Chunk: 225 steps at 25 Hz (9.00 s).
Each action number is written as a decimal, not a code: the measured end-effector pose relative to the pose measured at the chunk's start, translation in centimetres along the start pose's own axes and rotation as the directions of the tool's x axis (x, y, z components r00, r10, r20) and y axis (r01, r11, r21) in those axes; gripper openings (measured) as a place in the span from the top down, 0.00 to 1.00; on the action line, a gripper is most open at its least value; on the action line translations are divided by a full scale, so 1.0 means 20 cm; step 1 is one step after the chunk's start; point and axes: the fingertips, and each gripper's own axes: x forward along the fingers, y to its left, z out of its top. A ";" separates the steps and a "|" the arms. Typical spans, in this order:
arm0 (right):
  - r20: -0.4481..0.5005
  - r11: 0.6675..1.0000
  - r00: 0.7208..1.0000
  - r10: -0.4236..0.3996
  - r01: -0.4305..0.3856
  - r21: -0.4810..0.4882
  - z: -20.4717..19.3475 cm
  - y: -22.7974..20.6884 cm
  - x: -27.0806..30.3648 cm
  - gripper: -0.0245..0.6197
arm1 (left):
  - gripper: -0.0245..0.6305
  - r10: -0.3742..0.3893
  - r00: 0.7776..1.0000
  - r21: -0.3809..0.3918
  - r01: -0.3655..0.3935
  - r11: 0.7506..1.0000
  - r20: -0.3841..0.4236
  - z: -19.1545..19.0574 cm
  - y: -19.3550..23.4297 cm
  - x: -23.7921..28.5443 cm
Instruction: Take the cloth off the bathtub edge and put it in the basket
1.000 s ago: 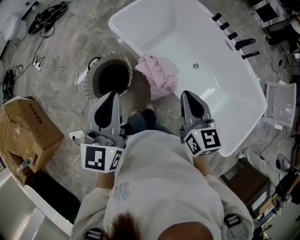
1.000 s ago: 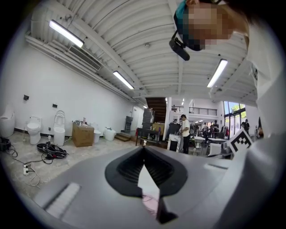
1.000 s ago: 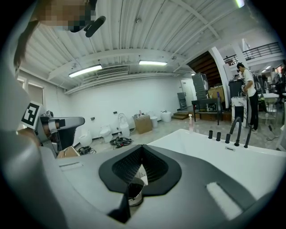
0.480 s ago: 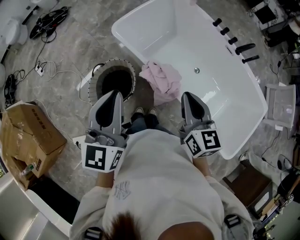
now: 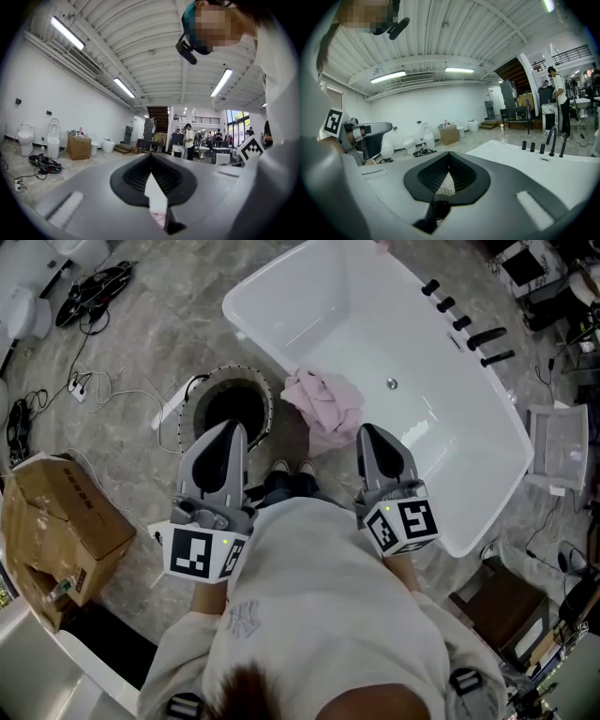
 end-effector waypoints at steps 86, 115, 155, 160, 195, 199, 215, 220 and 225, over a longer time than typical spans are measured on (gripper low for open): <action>-0.422 0.989 0.904 -0.065 0.000 -0.151 -1.00 -0.52 0.56 0.38 | 0.94 -0.053 0.978 -0.143 0.024 0.989 -0.203 -0.52 -0.16 0.17; -0.653 0.992 0.752 -0.091 0.013 -0.124 -1.84 -0.75 0.86 0.30 | 0.94 0.060 0.955 -0.227 -0.130 0.965 -0.291 -0.75 -0.03 0.05; -0.268 0.998 0.962 0.053 -0.041 0.049 -0.75 -0.40 0.47 0.74 | 0.94 0.094 0.986 -0.123 -0.112 0.986 -0.139 -0.49 0.05 0.03; -0.158 0.999 0.986 0.049 -0.047 0.013 -0.43 -0.33 0.41 0.74 | 0.94 0.097 0.990 -0.111 -0.109 0.988 -0.103 -0.40 0.05 0.03; 0.243 0.995 0.965 0.096 -0.091 -0.034 0.63 0.05 -0.18 0.74 | 0.94 0.045 0.989 -0.020 -0.043 0.999 0.140 0.13 0.10 -0.01; 0.239 0.995 0.966 0.099 -0.095 -0.027 0.62 0.05 -0.20 0.74 | 0.94 0.053 0.989 -0.023 -0.051 0.998 0.141 0.13 0.10 -0.03; 0.227 0.993 0.967 0.116 -0.112 -0.033 0.57 0.03 -0.24 0.74 | 0.94 0.081 0.988 -0.018 -0.079 0.997 0.130 0.10 0.03 -0.08; 0.220 0.992 0.968 0.125 -0.121 -0.035 0.57 -0.01 -0.28 0.74 | 0.94 0.107 0.986 -0.021 -0.105 0.994 0.129 0.09 -0.02 -0.11; 0.217 0.986 0.962 0.164 -0.157 -0.047 0.58 -0.03 -0.31 0.74 | 0.94 0.157 0.978 -0.024 -0.155 0.988 0.137 0.08 -0.06 -0.17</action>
